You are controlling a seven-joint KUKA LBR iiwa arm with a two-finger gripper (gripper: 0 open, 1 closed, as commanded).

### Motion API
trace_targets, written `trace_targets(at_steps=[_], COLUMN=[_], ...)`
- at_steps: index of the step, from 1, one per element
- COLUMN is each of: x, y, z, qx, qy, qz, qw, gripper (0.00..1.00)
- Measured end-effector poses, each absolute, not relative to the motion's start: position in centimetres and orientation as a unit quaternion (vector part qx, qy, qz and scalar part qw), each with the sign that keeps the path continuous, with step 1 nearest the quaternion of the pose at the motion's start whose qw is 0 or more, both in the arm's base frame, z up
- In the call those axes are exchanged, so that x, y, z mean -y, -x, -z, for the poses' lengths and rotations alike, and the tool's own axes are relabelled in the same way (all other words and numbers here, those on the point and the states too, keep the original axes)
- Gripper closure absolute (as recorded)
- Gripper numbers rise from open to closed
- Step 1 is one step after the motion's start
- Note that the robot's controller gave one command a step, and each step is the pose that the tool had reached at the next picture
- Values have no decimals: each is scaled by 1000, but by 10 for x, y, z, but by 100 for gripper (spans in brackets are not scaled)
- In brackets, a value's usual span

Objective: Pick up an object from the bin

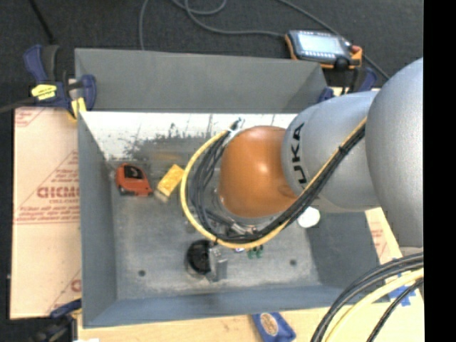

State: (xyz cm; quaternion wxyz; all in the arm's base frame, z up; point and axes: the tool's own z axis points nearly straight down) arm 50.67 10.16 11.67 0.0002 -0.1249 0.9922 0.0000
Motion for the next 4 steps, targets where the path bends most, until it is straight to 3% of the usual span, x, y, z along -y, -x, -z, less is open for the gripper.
trace_targets(at_steps=[1,2,4], x=[-87,-91,-91], y=[-505,-540,-540], z=[-93,-75,-75], qx=[-1000,-998,-998], qy=[24,65,64], qz=[0,0,0], qw=[1,-6,-6], gripper=[0,100,100])
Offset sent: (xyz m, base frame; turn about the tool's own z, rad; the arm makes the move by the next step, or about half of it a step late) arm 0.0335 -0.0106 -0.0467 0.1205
